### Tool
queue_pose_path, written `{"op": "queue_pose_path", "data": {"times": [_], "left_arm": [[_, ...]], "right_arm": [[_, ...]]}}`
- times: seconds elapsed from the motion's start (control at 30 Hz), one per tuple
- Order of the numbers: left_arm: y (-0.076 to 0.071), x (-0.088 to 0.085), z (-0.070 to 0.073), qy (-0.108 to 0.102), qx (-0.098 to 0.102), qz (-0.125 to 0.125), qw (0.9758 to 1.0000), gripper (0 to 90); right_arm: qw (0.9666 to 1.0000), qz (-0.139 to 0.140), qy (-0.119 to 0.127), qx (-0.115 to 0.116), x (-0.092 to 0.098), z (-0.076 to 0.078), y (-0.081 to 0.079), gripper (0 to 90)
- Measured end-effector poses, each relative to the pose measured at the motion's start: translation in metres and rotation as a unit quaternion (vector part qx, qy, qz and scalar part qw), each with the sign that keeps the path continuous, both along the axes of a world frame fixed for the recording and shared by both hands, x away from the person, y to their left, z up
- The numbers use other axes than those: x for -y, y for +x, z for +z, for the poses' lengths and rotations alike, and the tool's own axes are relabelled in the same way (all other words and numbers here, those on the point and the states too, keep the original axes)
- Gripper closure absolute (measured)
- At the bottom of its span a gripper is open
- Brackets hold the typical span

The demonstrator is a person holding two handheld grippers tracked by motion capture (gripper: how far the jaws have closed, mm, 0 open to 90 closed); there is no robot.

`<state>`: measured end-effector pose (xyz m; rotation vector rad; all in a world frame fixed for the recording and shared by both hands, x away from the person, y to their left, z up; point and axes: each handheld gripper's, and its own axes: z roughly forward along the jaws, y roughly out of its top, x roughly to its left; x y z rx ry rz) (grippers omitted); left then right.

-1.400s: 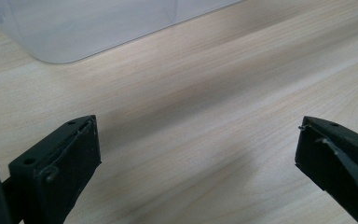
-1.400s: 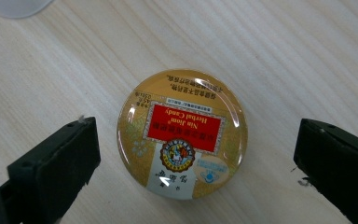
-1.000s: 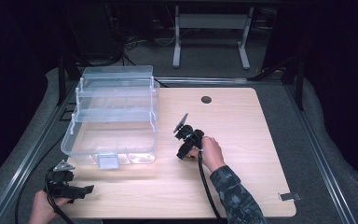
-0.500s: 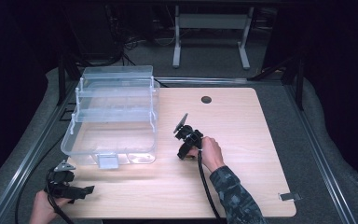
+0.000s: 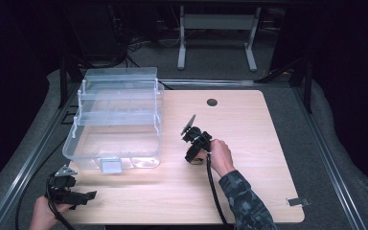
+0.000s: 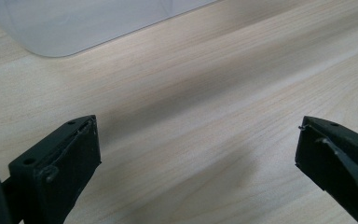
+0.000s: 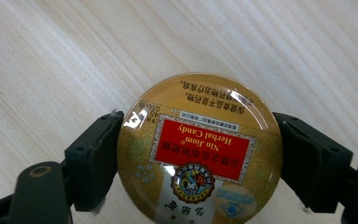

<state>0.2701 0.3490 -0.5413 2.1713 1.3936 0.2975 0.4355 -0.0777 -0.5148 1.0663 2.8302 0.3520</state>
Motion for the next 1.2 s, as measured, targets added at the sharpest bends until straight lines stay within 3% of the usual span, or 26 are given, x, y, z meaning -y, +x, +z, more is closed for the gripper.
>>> {"op": "queue_pose_path", "data": {"times": [0.37,0.4,0.53,0.67,0.77,1.2], "left_arm": [[0.0,0.0,0.002,0.004,0.001,-0.001,1.0,0.1],[-0.001,0.0,0.002,0.004,0.001,-0.001,1.0,0.1],[-0.001,0.0,0.001,0.003,0.0,0.0,1.0,0.1],[-0.001,0.0,0.0,0.002,-0.002,-0.001,1.0,0.1],[-0.001,0.001,0.001,0.003,-0.002,-0.001,1.0,0.2],[-0.001,0.0,0.001,0.003,-0.002,-0.002,1.0,0.2]], "right_arm": [[0.9999,-0.003,-0.001,0.011,0.012,0.014,-0.009,19.9],[0.9997,0.0,0.023,0.0,0.015,0.014,-0.01,19.9],[0.9997,-0.004,0.024,0.003,0.023,0.018,-0.014,20.0],[0.9998,-0.009,0.018,0.006,0.031,0.021,-0.017,19.9],[0.9996,-0.017,-0.007,0.02,0.037,0.025,-0.021,20.0],[0.998,-0.052,-0.028,0.025,0.079,0.037,-0.033,20.0]]}}
